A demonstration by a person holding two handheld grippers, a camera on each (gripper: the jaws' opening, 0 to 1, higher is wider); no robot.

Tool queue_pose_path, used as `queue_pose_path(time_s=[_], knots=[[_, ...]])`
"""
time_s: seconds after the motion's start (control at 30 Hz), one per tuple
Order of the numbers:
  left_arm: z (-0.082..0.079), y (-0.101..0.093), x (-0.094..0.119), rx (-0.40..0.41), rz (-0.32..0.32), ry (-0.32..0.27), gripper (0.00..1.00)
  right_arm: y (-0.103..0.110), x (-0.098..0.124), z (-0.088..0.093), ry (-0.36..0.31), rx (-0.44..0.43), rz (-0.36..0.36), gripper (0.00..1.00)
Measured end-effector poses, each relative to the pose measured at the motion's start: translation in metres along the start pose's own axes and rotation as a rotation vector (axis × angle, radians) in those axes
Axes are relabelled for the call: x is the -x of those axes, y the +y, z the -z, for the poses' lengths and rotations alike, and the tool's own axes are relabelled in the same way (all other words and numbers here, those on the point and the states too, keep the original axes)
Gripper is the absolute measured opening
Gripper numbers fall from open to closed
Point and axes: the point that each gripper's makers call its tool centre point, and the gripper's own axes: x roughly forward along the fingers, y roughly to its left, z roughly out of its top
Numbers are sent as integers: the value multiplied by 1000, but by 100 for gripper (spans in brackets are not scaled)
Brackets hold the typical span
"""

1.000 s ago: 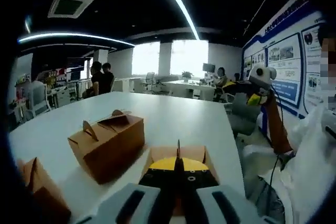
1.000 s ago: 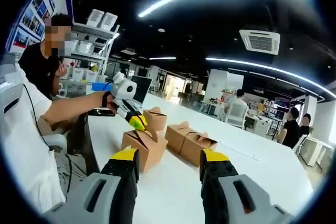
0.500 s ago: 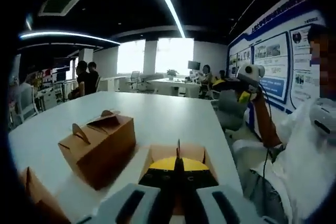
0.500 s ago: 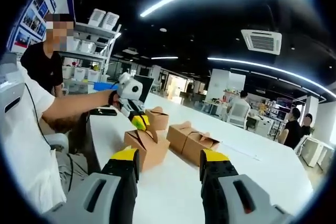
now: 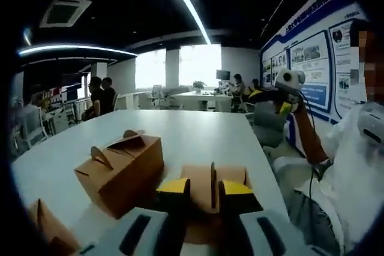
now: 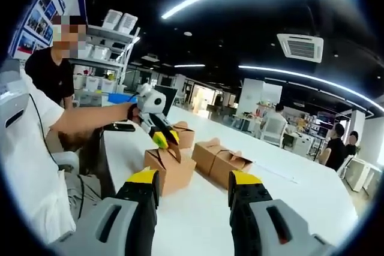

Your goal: Pick up one paper box from the group, open the paper box, and remove the item inside

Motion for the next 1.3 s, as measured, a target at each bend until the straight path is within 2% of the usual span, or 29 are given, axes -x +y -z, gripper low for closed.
queue_pose_path(time_s=[0.17, 0.27, 0.33, 0.43, 0.5, 0.57, 0.7, 0.73, 0.8, 1.0, 1.3], knots=[[-4, -5, 3, -25, -17, -4, 37, -2, 0, 1, 0, -3, 3, 47], [-13, -11, 8, -39, -42, -34, 38, 0, 0, 0, 0, 1, -1, 47], [-16, -10, 12, -62, -84, -33, 38, 1, -1, -1, 0, 3, -3, 47], [-21, 1, 21, -26, -216, -22, 38, 1, -1, 0, 1, 4, -4, 47], [-24, -2, 26, -18, -238, -28, 38, 2, -2, 0, 2, 4, -6, 47], [-32, -4, 33, 27, -274, -73, 38, 3, -2, 0, 3, 5, -7, 47], [-40, 1, 46, 105, -347, -128, 38, 4, -2, -1, 2, 5, -7, 47], [-39, 0, 48, 130, -354, -131, 38, 4, -2, -1, 1, 5, -8, 47], [-40, -2, 52, 121, -371, -140, 38, 5, -2, -2, 0, 7, -10, 47], [-30, -6, 58, 107, -424, -115, 40, 4, -1, -2, -2, 6, -8, 47], [-25, -25, 63, 91, -467, -105, 45, 5, 0, -3, -2, 9, -9, 47]])
